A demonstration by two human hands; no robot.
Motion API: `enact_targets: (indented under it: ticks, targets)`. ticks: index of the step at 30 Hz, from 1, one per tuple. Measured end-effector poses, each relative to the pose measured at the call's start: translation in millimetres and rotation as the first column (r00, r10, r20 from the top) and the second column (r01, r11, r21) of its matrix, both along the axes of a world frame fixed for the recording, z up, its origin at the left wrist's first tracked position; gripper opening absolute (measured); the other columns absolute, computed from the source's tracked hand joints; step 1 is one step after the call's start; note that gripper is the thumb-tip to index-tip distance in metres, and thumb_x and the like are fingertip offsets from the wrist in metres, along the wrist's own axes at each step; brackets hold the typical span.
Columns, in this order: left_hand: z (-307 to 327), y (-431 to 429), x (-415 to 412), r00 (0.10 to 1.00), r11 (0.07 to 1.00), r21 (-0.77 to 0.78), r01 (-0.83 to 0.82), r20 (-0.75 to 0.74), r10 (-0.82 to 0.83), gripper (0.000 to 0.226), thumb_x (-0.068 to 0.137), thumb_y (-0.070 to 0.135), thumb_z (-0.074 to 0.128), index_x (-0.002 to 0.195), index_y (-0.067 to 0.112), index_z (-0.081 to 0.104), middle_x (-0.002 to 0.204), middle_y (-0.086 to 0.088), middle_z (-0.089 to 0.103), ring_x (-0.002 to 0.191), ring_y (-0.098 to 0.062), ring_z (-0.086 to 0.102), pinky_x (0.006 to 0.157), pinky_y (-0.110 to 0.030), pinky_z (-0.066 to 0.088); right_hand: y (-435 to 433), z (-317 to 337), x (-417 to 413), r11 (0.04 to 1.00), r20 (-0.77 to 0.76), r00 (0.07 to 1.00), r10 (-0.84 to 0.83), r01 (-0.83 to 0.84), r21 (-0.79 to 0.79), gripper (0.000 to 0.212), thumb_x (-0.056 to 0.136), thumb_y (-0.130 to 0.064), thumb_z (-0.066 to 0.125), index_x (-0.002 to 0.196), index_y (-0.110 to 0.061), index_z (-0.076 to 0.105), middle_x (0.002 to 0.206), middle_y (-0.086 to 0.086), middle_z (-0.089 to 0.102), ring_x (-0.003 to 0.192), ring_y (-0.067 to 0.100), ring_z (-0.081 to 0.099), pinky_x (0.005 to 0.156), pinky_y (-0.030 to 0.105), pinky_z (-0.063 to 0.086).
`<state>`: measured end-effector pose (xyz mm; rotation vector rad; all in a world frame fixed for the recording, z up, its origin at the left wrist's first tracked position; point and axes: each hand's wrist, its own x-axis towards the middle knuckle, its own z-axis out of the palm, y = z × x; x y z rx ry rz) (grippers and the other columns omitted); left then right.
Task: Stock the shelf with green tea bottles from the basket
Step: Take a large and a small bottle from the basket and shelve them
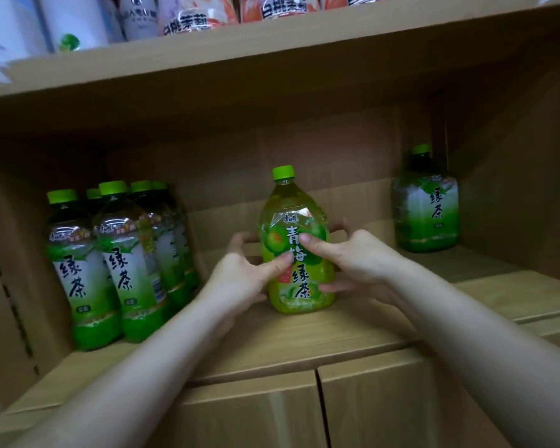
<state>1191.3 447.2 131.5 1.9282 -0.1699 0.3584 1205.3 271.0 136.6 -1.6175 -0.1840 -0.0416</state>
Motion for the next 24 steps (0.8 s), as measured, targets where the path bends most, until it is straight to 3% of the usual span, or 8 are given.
enact_targets:
  ticks: [2, 4, 7, 10, 12, 14, 17, 24]
  targets:
    - [-0.5, 4.8, 4.0, 0.995, 0.987, -0.143, 0.075, -0.049, -0.083, 0.067, 0.063, 0.035, 0.08, 0.119, 0.025, 0.045, 0.105, -0.001, 0.069, 0.092, -0.015, 0.069, 0.084, -0.047, 0.057, 7.2, -0.7, 2.9, 0.999, 0.003, 0.999, -0.044, 0.044, 0.002, 0.067, 0.07, -0.04, 0.079, 0.122, -0.02, 0.042, 0.126, 0.012, 0.058, 0.107, 0.029, 0.064, 0.057, 0.04, 0.061]
    - [-4.4, 10.1, 11.5, 0.995, 0.986, -0.142, 0.093, -0.034, -0.099, 0.059, 0.069, 0.022, 0.081, 0.116, 0.028, 0.045, 0.109, -0.001, 0.067, 0.096, -0.018, 0.068, 0.083, -0.044, 0.057, 14.9, -1.2, 7.9, 0.996, 0.014, 0.996, -0.092, 0.092, 0.016, 0.064, 0.073, -0.037, 0.078, 0.124, -0.018, 0.044, 0.127, 0.013, 0.058, 0.107, 0.033, 0.063, 0.055, 0.041, 0.06]
    - [-7.9, 17.6, 28.1, 0.997, 0.99, -0.124, 0.071, 0.002, -0.071, 0.056, 0.075, 0.013, 0.079, 0.118, 0.026, 0.046, 0.11, -0.003, 0.064, 0.094, -0.019, 0.068, 0.065, -0.033, 0.058, 30.9, 0.3, 20.5, 0.984, 0.054, 0.983, -0.178, 0.179, 0.0, 0.063, 0.076, -0.035, 0.077, 0.127, -0.012, 0.047, 0.128, 0.015, 0.056, 0.108, 0.038, 0.061, 0.062, 0.048, 0.06]
    - [-6.3, 24.0, 45.0, 1.0, 0.997, -0.079, -0.005, 0.021, 0.007, 0.054, 0.075, 0.016, 0.079, 0.118, 0.026, 0.048, 0.1, -0.007, 0.065, 0.08, -0.018, 0.066, 0.048, -0.027, 0.052, 48.1, 1.9, 36.1, 0.97, 0.071, 0.968, -0.24, 0.241, -0.018, 0.062, 0.077, -0.034, 0.076, 0.126, -0.008, 0.048, 0.125, 0.013, 0.055, 0.107, 0.038, 0.061, 0.064, 0.05, 0.059]
    - [-7.3, 25.1, 56.2, 0.997, 0.996, -0.074, -0.058, 0.05, 0.062, 0.045, 0.076, 0.014, 0.078, 0.108, 0.023, 0.047, 0.093, -0.014, 0.069, 0.064, -0.019, 0.064, 0.049, -0.032, 0.055, 58.3, 2.3, 47.4, 0.966, 0.059, 0.964, -0.26, 0.26, 0.004, 0.06, 0.078, -0.031, 0.076, 0.124, -0.007, 0.047, 0.119, 0.008, 0.051, 0.109, 0.037, 0.059, 0.062, 0.049, 0.059]
    - [-9.5, 25.0, 65.6, 0.991, 0.99, -0.094, -0.103, 0.08, 0.111, 0.036, 0.08, 0.008, 0.074, 0.092, 0.021, 0.042, 0.088, -0.018, 0.07, 0.055, -0.021, 0.062, 0.056, -0.039, 0.056, 67.0, 1.5, 59.6, 0.968, 0.049, 0.968, -0.247, 0.245, 0.054, 0.049, 0.081, -0.027, 0.075, 0.116, -0.01, 0.046, 0.118, 0.007, 0.05, 0.107, 0.034, 0.059, 0.058, 0.046, 0.059]
    - [-12.4, 29.1, 74.4, 0.992, 0.979, -0.188, -0.084, 0.076, 0.099, 0.026, 0.086, -0.001, 0.065, 0.085, 0.016, 0.045, 0.088, -0.017, 0.067, 0.057, -0.02, 0.06, 0.054, -0.031, 0.052, 73.7, -1.1, 78.1, 0.971, 0.011, 0.981, -0.196, 0.192, 0.143, 0.033, 0.085, -0.024, 0.071, 0.101, -0.013, 0.044, 0.122, 0.012, 0.053, 0.107, 0.03, 0.058, 0.063, 0.044, 0.06]
    - [-13.2, 41.8, 75.5, 0.997, 0.98, -0.179, 0.083, 0.019, -0.081, 0.048, 0.082, -0.013, 0.054, 0.113, 0.022, 0.061, 0.099, 0.002, 0.066, 0.077, -0.005, 0.061, 0.061, -0.017, 0.053, 68.7, -3.6, 98.8, 0.926, -0.083, 0.996, 0.019, 0.014, 0.377, 0.036, 0.092, -0.034, 0.058, 0.118, -0.01, 0.061, 0.122, 0.014, 0.062, 0.11, 0.029, 0.062, 0.065, 0.036, 0.061]
